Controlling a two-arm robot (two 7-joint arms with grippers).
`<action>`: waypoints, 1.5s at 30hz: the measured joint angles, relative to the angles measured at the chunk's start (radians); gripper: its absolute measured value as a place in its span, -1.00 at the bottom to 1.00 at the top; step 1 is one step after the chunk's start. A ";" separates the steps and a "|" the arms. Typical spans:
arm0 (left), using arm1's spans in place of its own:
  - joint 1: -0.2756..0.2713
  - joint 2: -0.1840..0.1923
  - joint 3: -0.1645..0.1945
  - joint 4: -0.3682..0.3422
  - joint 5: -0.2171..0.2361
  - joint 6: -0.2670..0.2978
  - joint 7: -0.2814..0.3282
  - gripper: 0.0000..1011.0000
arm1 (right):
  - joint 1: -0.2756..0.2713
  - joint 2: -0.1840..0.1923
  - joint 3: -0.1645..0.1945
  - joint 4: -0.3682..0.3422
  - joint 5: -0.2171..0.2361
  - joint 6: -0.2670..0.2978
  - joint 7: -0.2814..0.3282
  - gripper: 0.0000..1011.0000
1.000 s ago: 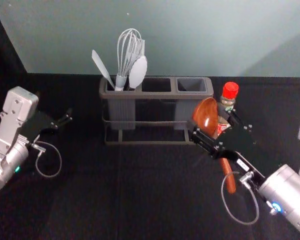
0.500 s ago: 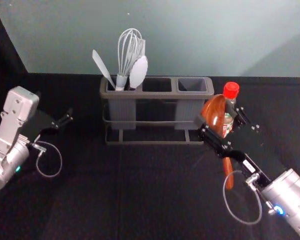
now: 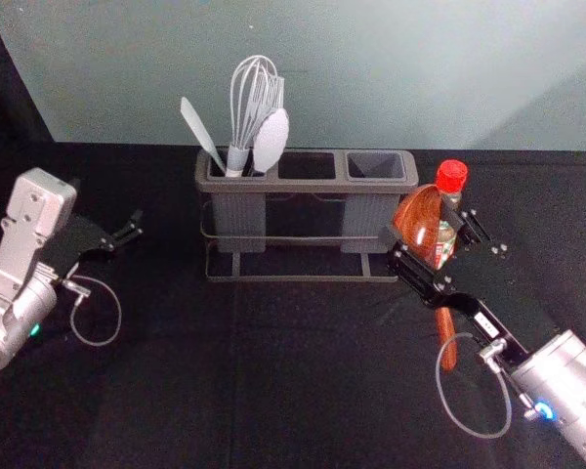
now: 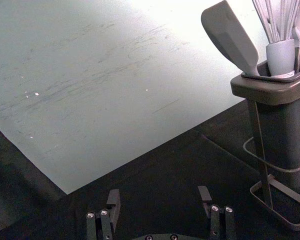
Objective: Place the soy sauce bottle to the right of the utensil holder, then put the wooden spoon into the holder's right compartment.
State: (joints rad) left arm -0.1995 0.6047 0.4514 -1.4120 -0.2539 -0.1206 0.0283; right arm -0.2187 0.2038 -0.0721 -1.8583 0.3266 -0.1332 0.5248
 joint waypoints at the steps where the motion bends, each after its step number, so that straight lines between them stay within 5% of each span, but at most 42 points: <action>1: 0.000 0.000 0.000 0.000 0.000 0.000 0.000 1.00 | 0.000 0.000 0.000 0.000 0.000 0.000 0.000 0.66; 18: 0.000 0.000 0.000 0.000 0.000 0.000 0.000 1.00 | 0.000 0.003 -0.002 -0.003 0.012 -0.010 0.001 0.66; 26: 0.000 0.000 0.000 0.000 0.000 0.000 0.000 1.00 | 0.056 0.012 -0.019 -0.004 0.044 -0.017 0.007 0.66; 33: 0.000 0.000 0.000 0.000 0.000 0.000 0.000 1.00 | 0.175 0.025 -0.043 0.045 0.093 -0.017 0.051 0.66; 45: 0.000 0.000 0.000 0.000 0.000 0.000 0.000 1.00 | 0.430 0.006 -0.088 0.241 0.180 -0.038 0.111 0.66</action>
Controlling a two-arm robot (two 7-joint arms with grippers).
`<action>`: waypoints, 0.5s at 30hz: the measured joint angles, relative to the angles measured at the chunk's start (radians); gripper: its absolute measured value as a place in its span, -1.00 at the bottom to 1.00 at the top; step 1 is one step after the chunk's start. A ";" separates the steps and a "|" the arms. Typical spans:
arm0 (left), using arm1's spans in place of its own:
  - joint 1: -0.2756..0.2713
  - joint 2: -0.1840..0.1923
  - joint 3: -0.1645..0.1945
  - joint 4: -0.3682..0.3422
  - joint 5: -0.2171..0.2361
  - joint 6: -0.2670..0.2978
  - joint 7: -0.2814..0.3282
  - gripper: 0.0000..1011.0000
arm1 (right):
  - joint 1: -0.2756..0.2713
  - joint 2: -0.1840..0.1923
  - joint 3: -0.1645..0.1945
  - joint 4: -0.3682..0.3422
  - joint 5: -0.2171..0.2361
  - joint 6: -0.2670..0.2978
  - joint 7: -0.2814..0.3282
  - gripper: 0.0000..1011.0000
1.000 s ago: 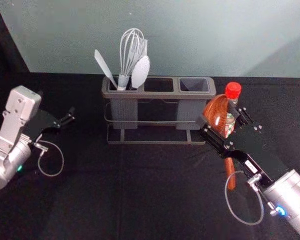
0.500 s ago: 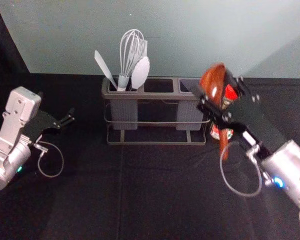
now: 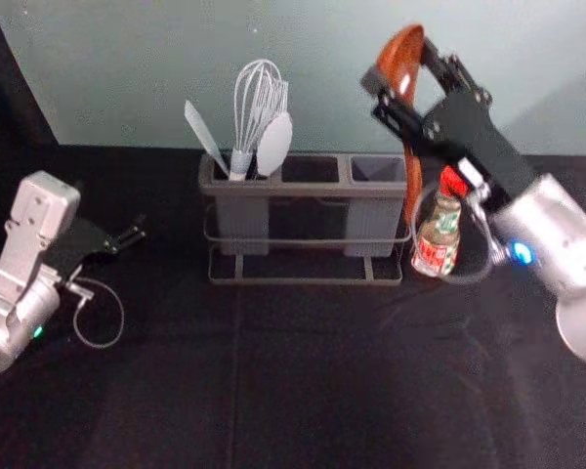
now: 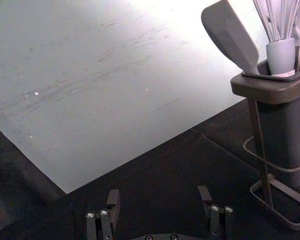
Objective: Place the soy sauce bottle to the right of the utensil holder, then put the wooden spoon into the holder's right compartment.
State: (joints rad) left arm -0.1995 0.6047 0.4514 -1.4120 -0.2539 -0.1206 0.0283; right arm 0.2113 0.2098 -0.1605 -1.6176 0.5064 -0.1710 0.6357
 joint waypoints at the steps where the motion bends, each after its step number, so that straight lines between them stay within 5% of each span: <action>1: 0.000 0.000 0.000 0.000 0.000 0.000 0.000 1.00 | 0.013 -0.003 -0.003 0.014 0.003 -0.002 0.001 0.66; 15: 0.000 0.000 0.000 0.000 0.000 0.000 0.000 1.00 | 0.164 -0.031 -0.053 0.181 0.030 -0.053 0.010 0.66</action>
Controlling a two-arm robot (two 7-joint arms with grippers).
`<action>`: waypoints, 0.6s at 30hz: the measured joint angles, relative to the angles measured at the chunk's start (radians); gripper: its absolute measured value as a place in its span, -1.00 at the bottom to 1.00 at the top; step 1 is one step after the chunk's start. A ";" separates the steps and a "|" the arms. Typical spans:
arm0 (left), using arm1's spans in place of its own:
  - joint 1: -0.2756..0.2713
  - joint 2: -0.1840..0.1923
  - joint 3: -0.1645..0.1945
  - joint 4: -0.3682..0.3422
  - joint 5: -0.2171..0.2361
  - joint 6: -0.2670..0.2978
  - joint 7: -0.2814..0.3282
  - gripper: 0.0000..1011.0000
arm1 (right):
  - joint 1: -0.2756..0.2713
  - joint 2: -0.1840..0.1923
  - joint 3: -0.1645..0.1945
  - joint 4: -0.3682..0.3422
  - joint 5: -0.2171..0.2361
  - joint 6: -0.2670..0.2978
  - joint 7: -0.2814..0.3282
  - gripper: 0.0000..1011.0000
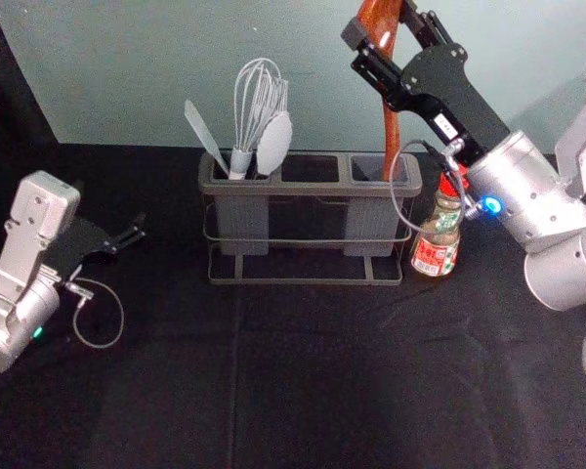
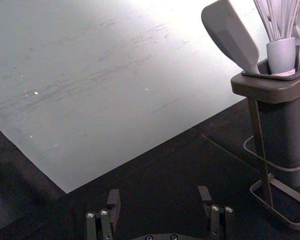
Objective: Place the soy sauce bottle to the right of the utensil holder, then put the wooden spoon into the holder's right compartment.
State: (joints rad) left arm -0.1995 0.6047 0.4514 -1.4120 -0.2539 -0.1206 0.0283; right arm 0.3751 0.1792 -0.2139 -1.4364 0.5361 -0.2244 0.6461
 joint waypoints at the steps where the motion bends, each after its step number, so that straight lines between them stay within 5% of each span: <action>1: 0.000 0.000 0.000 0.000 0.000 0.000 0.000 1.00 | 0.006 -0.001 -0.002 0.007 0.001 -0.002 -0.001 0.66; 18: 0.000 0.000 0.000 0.000 0.000 0.000 0.000 1.00 | 0.096 -0.018 -0.050 0.130 0.013 -0.064 -0.025 0.66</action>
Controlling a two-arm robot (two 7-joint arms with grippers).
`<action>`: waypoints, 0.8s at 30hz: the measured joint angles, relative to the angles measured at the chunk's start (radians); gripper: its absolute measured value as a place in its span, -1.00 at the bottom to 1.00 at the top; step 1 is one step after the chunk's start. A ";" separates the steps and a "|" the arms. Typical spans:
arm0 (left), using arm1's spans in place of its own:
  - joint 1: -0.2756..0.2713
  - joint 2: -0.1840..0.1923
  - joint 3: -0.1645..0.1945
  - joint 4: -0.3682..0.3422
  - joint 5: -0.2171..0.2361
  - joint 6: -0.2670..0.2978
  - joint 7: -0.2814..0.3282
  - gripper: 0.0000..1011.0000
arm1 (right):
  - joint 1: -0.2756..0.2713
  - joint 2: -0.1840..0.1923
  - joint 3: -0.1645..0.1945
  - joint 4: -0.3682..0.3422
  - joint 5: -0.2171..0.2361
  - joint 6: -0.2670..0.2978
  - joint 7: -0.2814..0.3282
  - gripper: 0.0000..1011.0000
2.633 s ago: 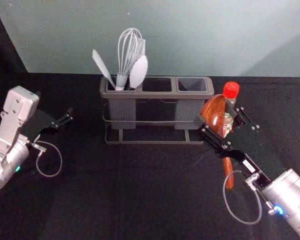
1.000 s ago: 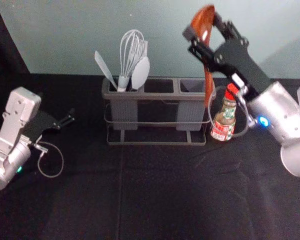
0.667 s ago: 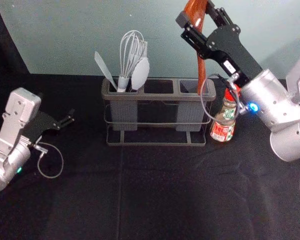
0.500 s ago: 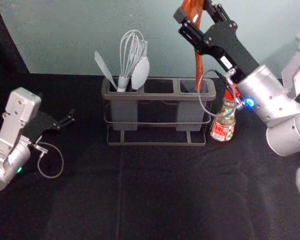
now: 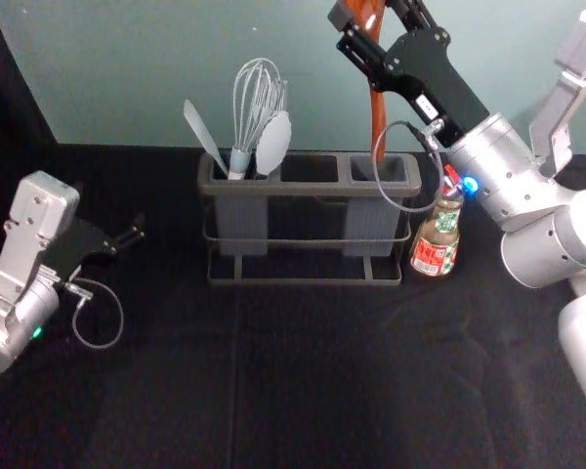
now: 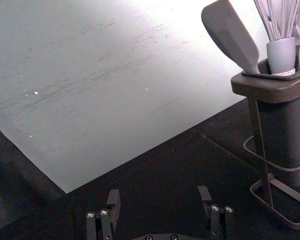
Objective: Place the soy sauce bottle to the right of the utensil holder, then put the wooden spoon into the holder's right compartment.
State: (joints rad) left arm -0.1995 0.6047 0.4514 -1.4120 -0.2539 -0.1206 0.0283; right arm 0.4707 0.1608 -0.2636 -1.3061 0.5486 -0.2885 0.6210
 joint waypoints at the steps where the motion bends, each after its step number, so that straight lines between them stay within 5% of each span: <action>1: 0.000 0.000 0.000 0.000 0.000 0.000 0.000 1.00 | 0.005 -0.002 -0.003 0.008 0.002 -0.005 -0.003 0.66; 24: 0.000 0.000 0.000 0.000 0.000 0.000 0.000 1.00 | 0.007 0.000 -0.043 0.095 0.037 -0.083 -0.008 0.66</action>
State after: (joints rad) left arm -0.1995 0.6047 0.4514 -1.4120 -0.2539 -0.1206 0.0283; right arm 0.4778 0.1604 -0.3062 -1.2115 0.5854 -0.3712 0.6131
